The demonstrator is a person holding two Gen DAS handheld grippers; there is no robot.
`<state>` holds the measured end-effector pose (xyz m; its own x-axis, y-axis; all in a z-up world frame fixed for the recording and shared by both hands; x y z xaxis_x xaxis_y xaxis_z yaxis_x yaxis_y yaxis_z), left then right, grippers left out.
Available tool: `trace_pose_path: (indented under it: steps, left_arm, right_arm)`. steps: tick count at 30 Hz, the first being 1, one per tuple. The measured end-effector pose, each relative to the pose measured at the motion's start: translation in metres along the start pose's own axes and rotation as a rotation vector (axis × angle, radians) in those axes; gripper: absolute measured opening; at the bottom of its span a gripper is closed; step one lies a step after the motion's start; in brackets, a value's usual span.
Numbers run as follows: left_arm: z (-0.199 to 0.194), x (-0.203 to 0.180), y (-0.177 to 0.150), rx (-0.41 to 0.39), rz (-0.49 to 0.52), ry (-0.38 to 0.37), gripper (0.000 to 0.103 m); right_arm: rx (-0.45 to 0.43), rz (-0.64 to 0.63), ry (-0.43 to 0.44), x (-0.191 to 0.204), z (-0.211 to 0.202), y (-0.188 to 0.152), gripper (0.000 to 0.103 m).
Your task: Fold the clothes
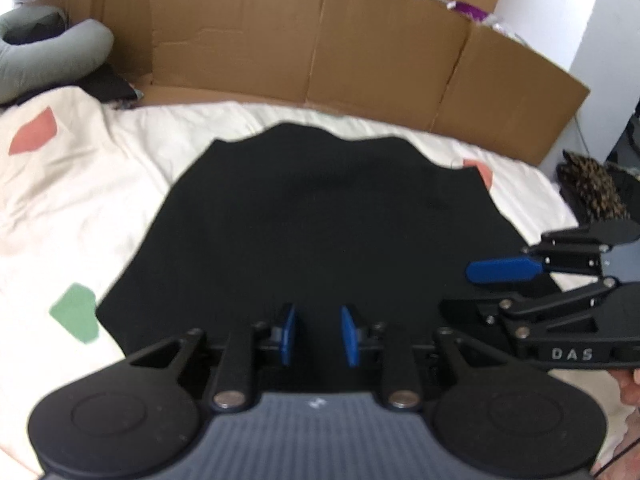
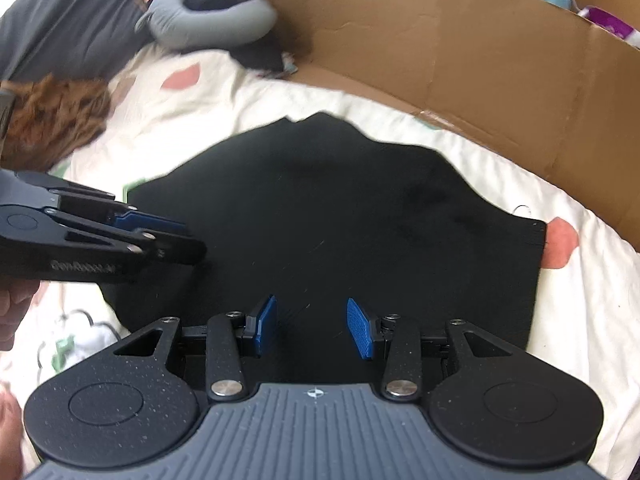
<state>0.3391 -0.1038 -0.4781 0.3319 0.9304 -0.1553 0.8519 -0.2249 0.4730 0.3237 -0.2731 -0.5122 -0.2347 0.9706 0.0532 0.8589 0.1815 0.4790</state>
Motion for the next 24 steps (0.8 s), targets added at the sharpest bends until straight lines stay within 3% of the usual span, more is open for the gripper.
trace_pose_path:
  steps: [12,18,24]
  left_arm:
    - [-0.019,0.031,-0.023,0.008,0.034,0.106,0.027]
    - [-0.041,0.062,-0.041,0.007,-0.05,0.152,0.029]
    - [-0.053,0.074,-0.054,0.005,-0.104,0.146,0.029]
  right_arm:
    - [0.042,-0.005,-0.007,-0.015,-0.013,-0.037,0.047]
    - [0.064,0.008,-0.012,-0.026,-0.03,-0.06,0.048]
    - [0.076,0.151,0.008,-0.046,-0.048,-0.077,0.048]
Point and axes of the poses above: each gripper's, at about its wrist camera, not at the fingertips, and z roughly the way its jaws point, x to its left, y to its top, the point moved 7 cm from there along z, roughly the way its jaws point, and after that the axes turned 10 degrees about x, right-handed, at the moved point
